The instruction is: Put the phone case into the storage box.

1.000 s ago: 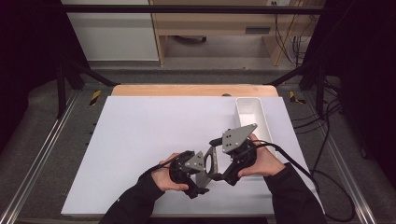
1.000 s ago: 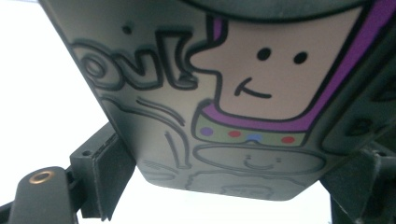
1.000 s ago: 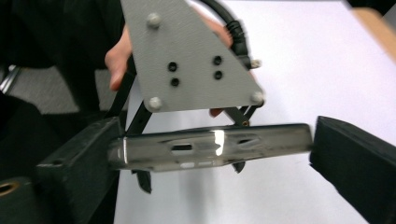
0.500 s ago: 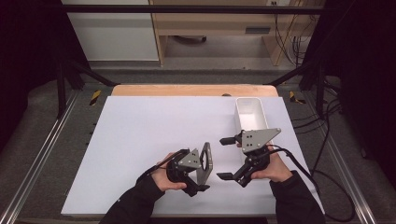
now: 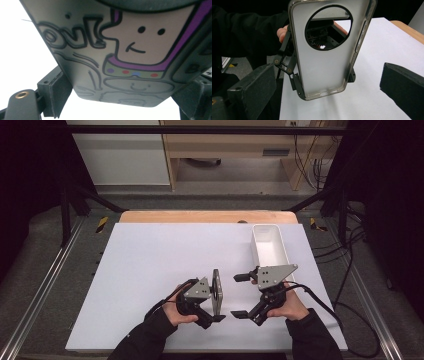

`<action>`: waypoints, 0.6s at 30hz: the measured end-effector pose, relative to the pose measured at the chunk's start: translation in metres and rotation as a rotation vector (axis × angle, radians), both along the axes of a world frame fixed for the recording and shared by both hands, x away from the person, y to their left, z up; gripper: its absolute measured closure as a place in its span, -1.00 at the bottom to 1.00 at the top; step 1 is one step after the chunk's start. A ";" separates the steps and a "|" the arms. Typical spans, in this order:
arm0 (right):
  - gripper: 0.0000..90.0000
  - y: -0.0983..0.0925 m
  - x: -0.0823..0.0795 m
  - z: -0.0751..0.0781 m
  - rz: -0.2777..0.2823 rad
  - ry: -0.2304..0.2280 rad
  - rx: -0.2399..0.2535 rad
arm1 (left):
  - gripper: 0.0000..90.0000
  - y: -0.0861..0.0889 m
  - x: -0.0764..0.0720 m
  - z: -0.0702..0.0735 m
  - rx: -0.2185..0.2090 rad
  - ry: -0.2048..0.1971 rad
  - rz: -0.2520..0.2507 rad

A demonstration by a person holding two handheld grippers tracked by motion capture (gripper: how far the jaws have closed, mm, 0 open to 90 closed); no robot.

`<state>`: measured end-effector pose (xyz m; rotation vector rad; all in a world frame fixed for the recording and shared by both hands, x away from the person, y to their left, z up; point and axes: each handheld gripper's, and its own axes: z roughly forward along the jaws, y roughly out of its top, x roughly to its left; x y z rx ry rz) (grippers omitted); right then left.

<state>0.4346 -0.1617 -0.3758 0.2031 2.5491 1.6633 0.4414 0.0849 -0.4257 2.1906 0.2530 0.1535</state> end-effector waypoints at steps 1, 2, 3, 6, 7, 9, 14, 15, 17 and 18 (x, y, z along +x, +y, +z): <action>-0.98 0.000 0.000 0.000 -0.001 0.001 0.001 | -0.75 0.000 0.000 0.000 -0.007 -0.001 0.008; -0.98 0.001 0.000 -0.001 -0.001 0.001 0.003 | -0.74 0.000 -0.001 -0.001 -0.009 -0.008 0.017; -0.97 0.001 0.000 -0.001 0.002 0.003 0.005 | -0.74 0.000 -0.001 -0.001 -0.017 -0.006 0.021; -0.97 0.002 0.001 -0.001 0.006 0.003 0.010 | -0.74 0.000 -0.001 -0.001 -0.031 0.011 0.017; -0.97 0.002 0.001 -0.001 0.007 0.005 0.011 | -0.74 0.000 -0.001 -0.001 -0.034 0.019 0.011; -0.97 0.002 0.001 -0.001 0.008 0.007 0.011 | -0.74 -0.001 -0.001 -0.001 -0.044 0.017 0.000; -0.97 0.003 0.002 -0.001 0.008 0.008 0.012 | -0.74 -0.003 -0.003 -0.002 -0.038 0.049 -0.011; -0.97 0.003 0.002 -0.001 0.011 0.011 0.014 | -0.74 -0.003 -0.003 -0.002 -0.041 0.052 -0.013; -0.97 0.004 0.003 -0.001 0.012 0.009 0.013 | -0.74 -0.004 -0.003 -0.002 -0.042 0.058 -0.022; -0.97 0.005 0.003 -0.001 0.016 0.011 0.012 | -0.74 -0.003 -0.003 -0.001 -0.037 0.056 -0.019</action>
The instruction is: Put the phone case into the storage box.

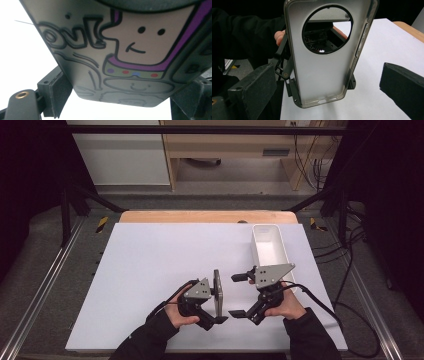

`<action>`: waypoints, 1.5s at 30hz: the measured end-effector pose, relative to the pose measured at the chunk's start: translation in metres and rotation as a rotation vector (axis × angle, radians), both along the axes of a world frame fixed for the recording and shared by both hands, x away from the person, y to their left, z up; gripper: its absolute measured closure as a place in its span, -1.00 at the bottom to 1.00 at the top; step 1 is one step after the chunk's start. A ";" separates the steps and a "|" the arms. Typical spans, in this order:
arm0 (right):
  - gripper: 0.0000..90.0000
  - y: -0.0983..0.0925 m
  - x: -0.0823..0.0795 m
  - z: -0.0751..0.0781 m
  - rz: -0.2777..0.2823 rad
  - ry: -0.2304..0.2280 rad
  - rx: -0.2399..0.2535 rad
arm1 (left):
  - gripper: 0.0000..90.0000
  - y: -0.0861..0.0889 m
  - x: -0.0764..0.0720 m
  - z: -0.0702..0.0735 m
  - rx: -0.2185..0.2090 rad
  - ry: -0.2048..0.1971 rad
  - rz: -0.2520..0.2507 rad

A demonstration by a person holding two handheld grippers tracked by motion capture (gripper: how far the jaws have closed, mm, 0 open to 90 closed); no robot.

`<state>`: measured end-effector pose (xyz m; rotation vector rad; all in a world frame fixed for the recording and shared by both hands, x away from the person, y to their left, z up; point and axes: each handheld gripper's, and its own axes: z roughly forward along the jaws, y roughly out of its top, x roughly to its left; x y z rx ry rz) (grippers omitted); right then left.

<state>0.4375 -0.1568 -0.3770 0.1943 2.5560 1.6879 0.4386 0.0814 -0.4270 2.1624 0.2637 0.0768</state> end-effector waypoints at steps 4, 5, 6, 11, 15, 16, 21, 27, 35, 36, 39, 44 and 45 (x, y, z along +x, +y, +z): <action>-0.97 0.003 0.001 -0.001 0.005 0.006 0.002 | -0.74 -0.001 0.000 0.000 -0.002 -0.005 -0.007; -0.97 0.003 0.002 -0.001 0.006 0.007 0.002 | -0.74 -0.002 -0.001 0.000 -0.001 0.005 -0.012; -0.96 0.004 0.002 -0.001 0.007 0.007 0.002 | -0.74 -0.002 0.000 0.000 0.001 -0.003 -0.010; -0.96 0.008 0.002 0.000 0.019 0.009 -0.005 | -0.74 -0.003 -0.001 -0.001 0.006 0.007 -0.022; -0.96 0.010 0.003 0.000 0.024 0.009 -0.001 | -0.74 -0.004 -0.001 -0.001 0.003 0.001 -0.018; -0.96 0.010 0.003 0.000 0.025 0.009 0.000 | -0.74 -0.004 -0.001 -0.001 0.005 0.003 -0.020; -0.96 0.013 0.004 -0.001 0.031 0.011 -0.003 | -0.74 -0.006 -0.001 -0.002 0.008 0.011 -0.028; -0.95 0.016 0.005 -0.001 0.042 0.016 -0.001 | -0.74 -0.007 -0.001 -0.003 0.021 0.018 -0.048; -0.94 0.018 0.005 -0.003 0.048 0.018 -0.008 | -0.74 -0.010 -0.003 -0.005 0.039 0.022 -0.073; -0.93 0.018 0.005 -0.003 0.049 0.019 -0.009 | -0.74 -0.011 -0.004 -0.005 0.042 0.020 -0.074; -0.91 0.018 0.006 -0.003 0.055 0.020 -0.007 | -0.74 -0.012 -0.004 -0.006 0.049 0.017 -0.084; -0.86 0.018 0.005 -0.004 0.072 0.024 -0.002 | -0.74 -0.012 -0.005 -0.006 0.049 0.017 -0.093; -0.86 0.019 0.005 -0.004 0.075 0.024 -0.001 | -0.74 -0.012 -0.005 -0.006 0.052 0.016 -0.095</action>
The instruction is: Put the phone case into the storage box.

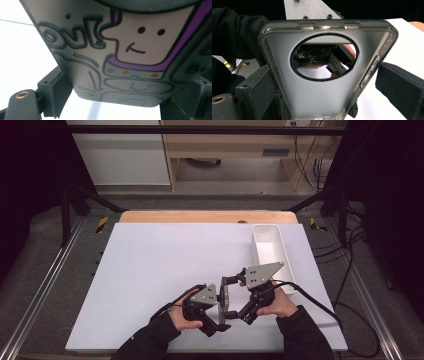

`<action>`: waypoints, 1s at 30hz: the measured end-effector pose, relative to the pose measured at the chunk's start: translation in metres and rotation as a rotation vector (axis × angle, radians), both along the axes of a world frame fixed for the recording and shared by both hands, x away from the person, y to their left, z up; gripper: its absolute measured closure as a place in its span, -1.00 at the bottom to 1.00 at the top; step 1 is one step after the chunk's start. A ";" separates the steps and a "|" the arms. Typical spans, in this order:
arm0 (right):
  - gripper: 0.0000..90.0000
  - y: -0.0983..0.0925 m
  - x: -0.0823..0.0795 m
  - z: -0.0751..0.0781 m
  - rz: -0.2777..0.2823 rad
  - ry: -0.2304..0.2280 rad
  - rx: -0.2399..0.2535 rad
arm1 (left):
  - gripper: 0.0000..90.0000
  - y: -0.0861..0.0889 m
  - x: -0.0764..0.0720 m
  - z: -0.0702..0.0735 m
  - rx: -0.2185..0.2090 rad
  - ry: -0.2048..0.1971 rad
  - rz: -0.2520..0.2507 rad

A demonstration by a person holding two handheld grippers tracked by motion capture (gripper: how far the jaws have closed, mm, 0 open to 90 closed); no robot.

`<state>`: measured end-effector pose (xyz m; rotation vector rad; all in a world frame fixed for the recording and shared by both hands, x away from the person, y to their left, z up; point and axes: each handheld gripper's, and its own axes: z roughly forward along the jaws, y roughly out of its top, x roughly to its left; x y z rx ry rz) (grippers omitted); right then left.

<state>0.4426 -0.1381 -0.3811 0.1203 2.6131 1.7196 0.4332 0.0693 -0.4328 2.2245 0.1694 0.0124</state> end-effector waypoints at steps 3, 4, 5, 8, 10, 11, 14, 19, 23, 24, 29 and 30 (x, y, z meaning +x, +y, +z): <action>-0.86 0.000 0.000 0.000 0.004 -0.001 0.002 | -0.74 0.000 0.000 -0.001 0.005 -0.001 -0.003; -0.86 0.000 0.000 0.000 0.005 0.000 0.002 | -0.74 -0.001 0.000 -0.001 0.005 -0.002 -0.003; -0.84 0.000 0.000 0.000 0.007 0.001 0.003 | -0.74 0.000 0.000 -0.001 0.009 -0.003 -0.006; -0.79 0.000 0.000 0.000 0.018 0.004 0.008 | -0.74 -0.001 0.000 -0.001 0.009 -0.001 -0.011; -0.76 0.000 -0.001 0.000 0.026 0.008 0.011 | -0.74 0.000 0.000 -0.001 0.010 0.000 -0.014; -0.76 0.000 -0.001 0.000 0.027 0.008 0.010 | -0.74 0.000 0.000 -0.001 0.010 0.002 -0.017; -0.76 0.000 -0.001 0.000 0.033 0.011 0.009 | -0.74 0.000 -0.001 0.000 0.015 0.002 -0.028; -0.76 -0.001 -0.001 0.000 0.043 0.010 0.005 | -0.74 0.001 -0.001 0.000 0.020 0.007 -0.046; -0.75 -0.001 -0.002 0.000 0.051 0.012 0.000 | -0.74 0.001 -0.001 0.000 0.027 0.006 -0.053; -0.75 -0.001 -0.002 0.000 0.051 0.012 -0.001 | -0.74 0.000 -0.001 -0.001 0.026 0.008 -0.054; -0.74 -0.001 -0.002 0.000 0.046 0.018 -0.001 | -0.74 0.001 0.000 -0.001 0.026 0.009 -0.054; -0.74 -0.001 -0.002 0.000 0.045 0.018 -0.002 | -0.74 0.001 0.000 -0.001 0.025 0.009 -0.052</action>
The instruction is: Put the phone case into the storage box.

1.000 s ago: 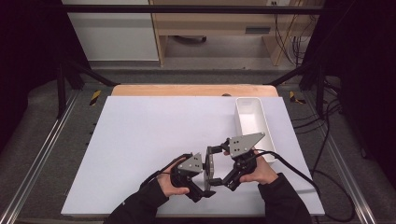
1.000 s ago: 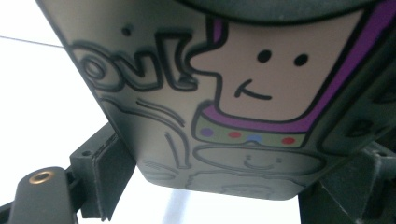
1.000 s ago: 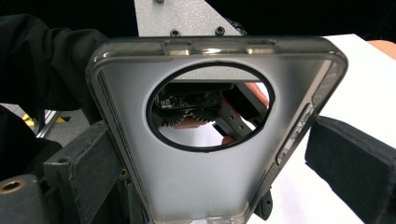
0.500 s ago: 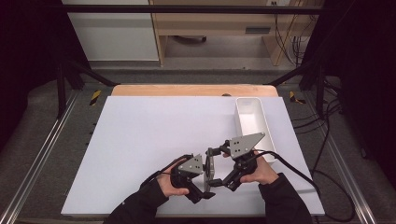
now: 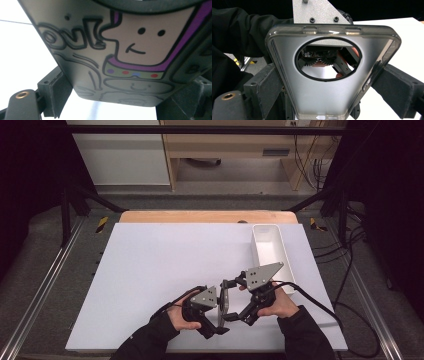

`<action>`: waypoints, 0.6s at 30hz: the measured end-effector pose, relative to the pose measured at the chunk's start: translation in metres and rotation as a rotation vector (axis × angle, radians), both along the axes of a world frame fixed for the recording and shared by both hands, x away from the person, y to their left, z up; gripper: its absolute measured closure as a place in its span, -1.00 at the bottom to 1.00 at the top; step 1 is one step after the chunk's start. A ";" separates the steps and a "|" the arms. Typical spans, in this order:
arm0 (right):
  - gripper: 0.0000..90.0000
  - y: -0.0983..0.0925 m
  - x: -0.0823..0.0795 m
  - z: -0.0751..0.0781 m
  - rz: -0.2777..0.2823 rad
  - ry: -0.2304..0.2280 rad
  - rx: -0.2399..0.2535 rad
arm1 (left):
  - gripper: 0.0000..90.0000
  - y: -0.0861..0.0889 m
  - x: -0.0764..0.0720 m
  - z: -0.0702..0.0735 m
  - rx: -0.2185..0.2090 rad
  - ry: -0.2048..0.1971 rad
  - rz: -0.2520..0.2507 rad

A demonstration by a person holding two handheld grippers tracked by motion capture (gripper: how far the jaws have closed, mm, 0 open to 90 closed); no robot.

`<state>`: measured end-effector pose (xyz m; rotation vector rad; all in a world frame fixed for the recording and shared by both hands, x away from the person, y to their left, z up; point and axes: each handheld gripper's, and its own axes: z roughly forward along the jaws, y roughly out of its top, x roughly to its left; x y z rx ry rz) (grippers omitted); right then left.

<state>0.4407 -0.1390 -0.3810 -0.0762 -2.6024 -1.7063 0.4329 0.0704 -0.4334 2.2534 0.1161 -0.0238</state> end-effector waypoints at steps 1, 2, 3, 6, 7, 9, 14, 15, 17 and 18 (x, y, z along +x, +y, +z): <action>-0.74 0.000 0.000 0.000 -0.001 0.000 0.000 | -0.74 0.000 0.000 0.000 -0.001 0.002 -0.001; -0.73 0.000 0.000 0.000 0.000 0.002 -0.001 | -0.74 0.000 0.000 0.000 -0.002 0.004 -0.001; -0.73 0.000 0.000 0.000 -0.001 0.004 -0.002 | -0.74 0.000 0.000 0.000 -0.002 0.002 0.000; -0.73 0.000 0.000 0.000 -0.004 0.001 -0.006 | -0.75 -0.001 0.000 -0.001 -0.001 0.000 0.003; -0.73 0.000 -0.001 0.000 -0.004 0.000 -0.006 | -0.75 -0.001 0.000 -0.001 -0.002 0.000 0.003; -0.72 0.000 -0.001 0.000 -0.007 0.000 -0.004 | -0.75 -0.001 0.000 -0.001 -0.008 0.002 0.005; -0.72 -0.001 -0.001 0.001 -0.010 0.007 -0.001 | -0.75 -0.001 -0.001 0.000 -0.015 0.004 0.011; -0.72 -0.001 -0.001 0.001 -0.013 0.005 0.000 | -0.75 -0.001 -0.001 0.000 -0.017 0.002 0.013; -0.72 -0.001 -0.001 0.001 -0.018 0.003 0.002 | -0.76 -0.001 -0.001 0.000 -0.020 -0.002 0.021; -0.72 -0.001 -0.001 0.002 -0.021 0.003 0.004 | -0.76 -0.001 -0.001 0.000 -0.021 -0.004 0.024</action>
